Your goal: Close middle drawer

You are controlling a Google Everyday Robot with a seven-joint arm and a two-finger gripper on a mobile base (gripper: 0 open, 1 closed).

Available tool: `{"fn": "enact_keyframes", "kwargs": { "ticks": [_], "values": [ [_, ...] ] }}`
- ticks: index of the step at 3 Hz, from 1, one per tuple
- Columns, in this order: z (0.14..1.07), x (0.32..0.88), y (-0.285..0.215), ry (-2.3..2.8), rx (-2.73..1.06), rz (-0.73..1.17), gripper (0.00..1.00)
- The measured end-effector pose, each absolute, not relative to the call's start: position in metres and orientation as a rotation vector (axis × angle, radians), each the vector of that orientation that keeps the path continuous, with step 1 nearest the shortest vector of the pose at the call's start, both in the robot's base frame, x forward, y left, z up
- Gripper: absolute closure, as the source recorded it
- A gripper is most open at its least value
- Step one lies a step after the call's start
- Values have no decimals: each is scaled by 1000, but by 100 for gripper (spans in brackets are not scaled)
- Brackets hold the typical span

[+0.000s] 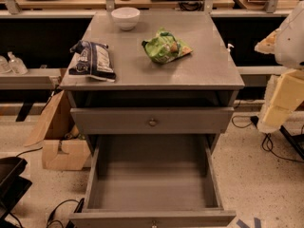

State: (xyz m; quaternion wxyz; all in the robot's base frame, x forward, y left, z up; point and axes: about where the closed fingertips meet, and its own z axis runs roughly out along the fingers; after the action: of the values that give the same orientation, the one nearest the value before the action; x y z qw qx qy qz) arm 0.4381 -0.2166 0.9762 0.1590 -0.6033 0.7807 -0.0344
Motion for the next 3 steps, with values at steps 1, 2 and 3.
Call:
{"fn": "enact_keyframes", "kwargs": {
  "ticks": [1,2,3],
  "values": [
    [969,439,-216,2220,-1729,-85,0],
    [925,436,-216,2220,-1721,-16,18],
    [859,421,-221,2224,-1689,39,42]
  ]
}}
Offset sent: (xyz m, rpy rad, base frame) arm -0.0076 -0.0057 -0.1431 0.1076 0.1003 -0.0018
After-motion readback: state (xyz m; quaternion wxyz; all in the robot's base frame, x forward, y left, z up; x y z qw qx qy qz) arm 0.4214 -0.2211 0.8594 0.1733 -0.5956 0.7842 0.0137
